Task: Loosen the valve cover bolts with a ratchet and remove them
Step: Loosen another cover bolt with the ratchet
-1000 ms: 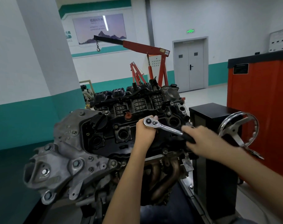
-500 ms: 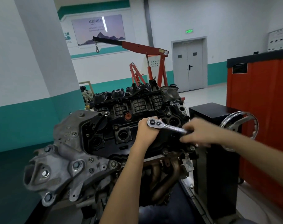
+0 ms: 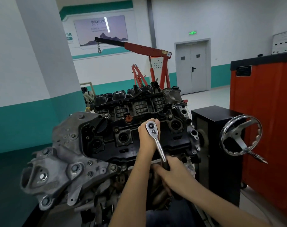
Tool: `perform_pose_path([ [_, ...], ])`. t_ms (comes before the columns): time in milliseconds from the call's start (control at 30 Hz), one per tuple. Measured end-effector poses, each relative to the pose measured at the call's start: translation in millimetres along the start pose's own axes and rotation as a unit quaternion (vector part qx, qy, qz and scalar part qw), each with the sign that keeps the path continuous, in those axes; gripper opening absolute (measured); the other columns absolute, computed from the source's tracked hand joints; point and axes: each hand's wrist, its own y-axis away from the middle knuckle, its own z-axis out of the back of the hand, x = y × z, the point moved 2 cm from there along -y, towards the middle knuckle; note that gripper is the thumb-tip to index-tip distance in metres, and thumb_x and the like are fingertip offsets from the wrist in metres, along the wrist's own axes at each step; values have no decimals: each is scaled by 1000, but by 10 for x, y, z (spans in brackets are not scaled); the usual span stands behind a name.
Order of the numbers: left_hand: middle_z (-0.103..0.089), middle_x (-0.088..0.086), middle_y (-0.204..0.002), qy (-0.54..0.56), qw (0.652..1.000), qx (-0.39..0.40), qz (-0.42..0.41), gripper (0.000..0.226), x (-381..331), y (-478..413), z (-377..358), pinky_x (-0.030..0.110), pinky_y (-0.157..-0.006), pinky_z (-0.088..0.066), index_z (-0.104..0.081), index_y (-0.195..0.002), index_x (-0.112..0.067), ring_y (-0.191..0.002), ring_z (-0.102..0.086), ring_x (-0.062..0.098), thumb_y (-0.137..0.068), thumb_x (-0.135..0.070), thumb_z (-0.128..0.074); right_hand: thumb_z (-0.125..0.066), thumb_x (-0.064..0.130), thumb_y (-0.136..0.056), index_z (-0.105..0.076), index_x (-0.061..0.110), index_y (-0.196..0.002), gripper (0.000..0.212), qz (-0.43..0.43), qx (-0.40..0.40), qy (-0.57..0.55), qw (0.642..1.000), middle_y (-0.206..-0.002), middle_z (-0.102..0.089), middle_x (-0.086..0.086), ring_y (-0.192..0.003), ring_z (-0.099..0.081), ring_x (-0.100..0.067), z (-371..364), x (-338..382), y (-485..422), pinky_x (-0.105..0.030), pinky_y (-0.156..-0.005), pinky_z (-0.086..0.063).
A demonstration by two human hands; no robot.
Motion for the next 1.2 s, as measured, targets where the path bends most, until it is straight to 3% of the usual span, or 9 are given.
perform_pose_path([
  [167,-32,-9,-41,-59,994,58,-65,58,15,-31,148,18,-50,-24,-27,-50,-23,-46,-30,8,-92,-7,-63,-55,20,-92,-42,25,-63,32,20,5,267,963,-70,-52,-2,-56,-51,-15,628,-38,-349,-22,-51,-40],
  [333,-27,-11,-50,28,997,69,-28,53,32,-25,124,17,-51,-25,-28,-54,-19,-49,-25,5,-97,-10,-59,-54,24,-92,-52,22,-75,18,103,66,470,874,-66,-52,8,-60,-53,-9,1178,335,-719,-19,-54,-38],
  [433,-27,-8,-53,75,997,35,0,50,47,25,114,19,-53,-25,-28,-57,-17,-51,-24,5,-100,-13,-53,-55,26,-92,-52,23,-76,17,91,30,446,890,-68,-54,5,-62,-53,-10,1094,296,-648,-24,-57,-41],
  [600,-23,-3,-56,80,996,-33,5,50,-11,58,-8,19,-51,-21,-25,-58,-17,-52,-19,6,-101,-10,-51,-59,12,-87,-53,15,-72,16,20,-29,109,993,-62,-53,2,-52,-49,-7,211,-37,-73,-21,-50,-40],
  [733,-23,3,-59,37,999,-16,-2,49,-21,27,3,32,-59,-22,-25,-60,-16,-61,-23,19,-101,-14,-51,-54,1,-85,-50,16,-68,24,8,-72,-50,996,-55,-49,2,-41,-48,-3,-277,6,10,-14,-41,-38],
  [900,-25,-10,-51,15,995,97,7,54,48,-33,125,26,-54,-23,-25,-55,-21,-52,-23,8,-97,-15,-57,-59,7,-82,-46,19,-64,25,38,-8,156,987,-62,-52,1,-59,-51,-17,306,-93,-152,-18,-52,-38],
  [1000,-35,-11,-44,-6,991,131,-1,60,34,-62,107,21,-53,-27,-36,-42,-28,-48,-30,4,-96,-10,-58,-60,13,-87,-44,28,-73,26,59,50,322,943,-72,-52,4,-64,-56,-15,951,-10,-414,-22,-58,-45],
  [1100,-41,-12,-44,12,995,103,-2,60,-11,-38,67,27,-60,-31,-41,-43,-30,-49,-35,2,-94,-2,-55,-60,21,-89,-49,26,-85,12,124,26,466,875,-69,-46,9,-67,-49,-15,1289,204,-633,-24,-58,-36],
  [1200,-32,-9,-52,56,998,29,23,52,-7,-11,81,30,-61,-27,-32,-53,-20,-53,-28,7,-100,-10,-53,-60,23,-88,-51,24,-84,10,102,-20,414,904,-69,-48,7,-63,-50,-14,1049,132,-535,-26,-55,-39],
])
